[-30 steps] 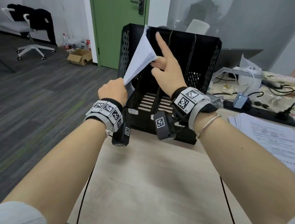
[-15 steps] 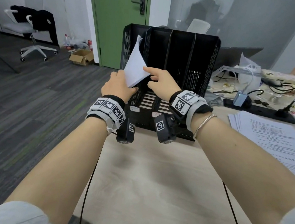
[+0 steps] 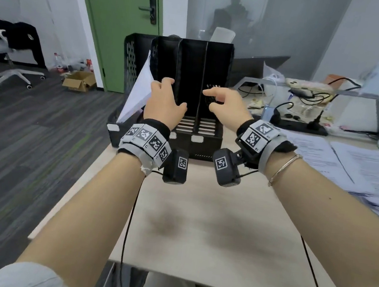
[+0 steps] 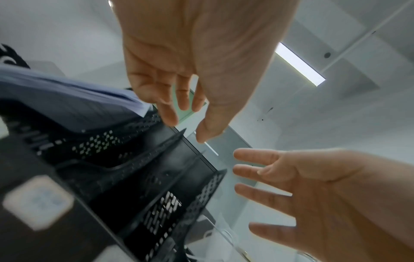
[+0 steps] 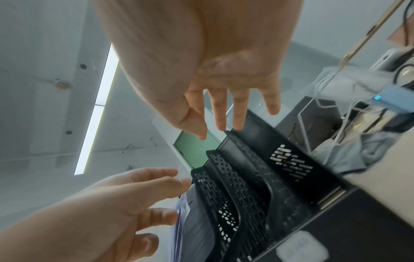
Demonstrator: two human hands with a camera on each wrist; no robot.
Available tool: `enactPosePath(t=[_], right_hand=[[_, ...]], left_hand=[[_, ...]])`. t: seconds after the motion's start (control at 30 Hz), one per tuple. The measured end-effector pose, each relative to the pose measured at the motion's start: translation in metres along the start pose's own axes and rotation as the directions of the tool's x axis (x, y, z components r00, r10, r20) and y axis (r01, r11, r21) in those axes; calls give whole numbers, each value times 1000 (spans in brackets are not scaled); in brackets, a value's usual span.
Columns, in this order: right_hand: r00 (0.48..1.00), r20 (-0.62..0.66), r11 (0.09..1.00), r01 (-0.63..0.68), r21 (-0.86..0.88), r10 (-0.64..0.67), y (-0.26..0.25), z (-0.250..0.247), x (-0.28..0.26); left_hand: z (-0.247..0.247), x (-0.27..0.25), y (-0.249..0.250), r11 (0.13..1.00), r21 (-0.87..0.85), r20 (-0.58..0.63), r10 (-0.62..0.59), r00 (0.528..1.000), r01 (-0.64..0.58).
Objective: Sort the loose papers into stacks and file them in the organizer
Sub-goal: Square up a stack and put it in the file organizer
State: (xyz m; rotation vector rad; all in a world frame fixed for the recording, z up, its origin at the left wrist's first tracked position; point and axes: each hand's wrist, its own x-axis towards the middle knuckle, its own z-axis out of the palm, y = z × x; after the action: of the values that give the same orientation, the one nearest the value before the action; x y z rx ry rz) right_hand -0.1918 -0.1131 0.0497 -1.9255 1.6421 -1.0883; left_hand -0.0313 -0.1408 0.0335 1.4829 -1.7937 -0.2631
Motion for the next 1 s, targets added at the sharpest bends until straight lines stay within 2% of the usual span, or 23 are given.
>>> enactPosePath(t=[0.2,0.37,0.53,0.67,0.8,0.9,1.0], right_hand=[[996,-61,998,-70,-7,69,42,-46,-41],[980,-115,985,-168,-49,161,76,-84,-77],[945,-153,951,-302,-64,289,108,-115,-106],[920,-95,920,-386,-64,379,141,-129,-123],[874,-69,866,-486,-120,481,173,-135,-136],[843,-36,828,-534,-173,536,190,-135,-142],[810,55,801,-564,-201,584,198,-130,-148]], left_hand=[[42,-22,45,995,-103,224,13,974,11],[81,-42,82,985,-157,456,6,890,74],[117,-61,111,986,-124,565,-21,825,110],[145,-74,124,982,-69,653,-87,753,173],[174,-88,131,981,-63,727,-81,682,183],[194,-95,132,982,-69,739,-66,670,173],[206,-96,131,992,-46,711,-47,701,114]])
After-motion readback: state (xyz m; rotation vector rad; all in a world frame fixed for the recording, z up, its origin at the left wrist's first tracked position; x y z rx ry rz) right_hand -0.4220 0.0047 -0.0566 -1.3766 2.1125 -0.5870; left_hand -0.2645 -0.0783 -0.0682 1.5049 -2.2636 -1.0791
